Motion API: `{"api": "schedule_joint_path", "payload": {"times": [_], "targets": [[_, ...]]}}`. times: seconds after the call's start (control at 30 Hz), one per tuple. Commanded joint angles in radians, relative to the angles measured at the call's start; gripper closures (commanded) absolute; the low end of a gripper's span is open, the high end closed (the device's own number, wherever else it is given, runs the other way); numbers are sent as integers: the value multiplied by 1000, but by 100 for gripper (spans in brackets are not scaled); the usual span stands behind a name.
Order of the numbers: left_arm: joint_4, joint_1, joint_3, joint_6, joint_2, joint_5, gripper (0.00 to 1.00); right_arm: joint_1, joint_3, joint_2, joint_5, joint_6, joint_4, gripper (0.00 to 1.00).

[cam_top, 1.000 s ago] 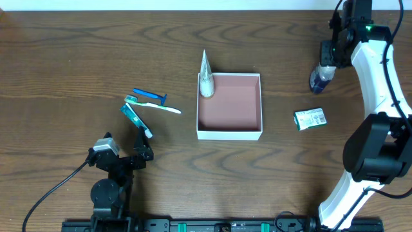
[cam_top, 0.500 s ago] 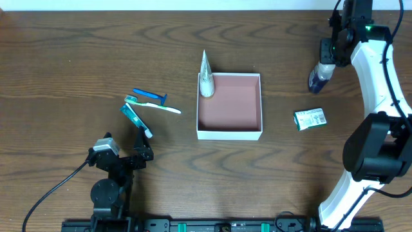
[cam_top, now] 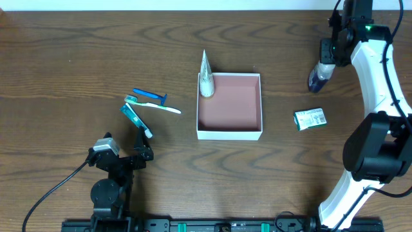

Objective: Pack container
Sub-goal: 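Lift the bottle, carry it into the box beside the tube, release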

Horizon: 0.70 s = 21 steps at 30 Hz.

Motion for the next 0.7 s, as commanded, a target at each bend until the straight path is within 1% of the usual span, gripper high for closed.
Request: {"api": "schedule_joint_path", "payload": {"times": [0.0,0.4,0.67], "targets": [[-36,6,-22,9,-5,-11,2,-4,10,-38,-77,6,-13,75],[-36,6,-22,9,-5,-11,2,-2,11,-311,-219,121,-14,72],[-36,6,-22,9,-5,-11,2,25,11,-496,-381,189,-14,72]]}}
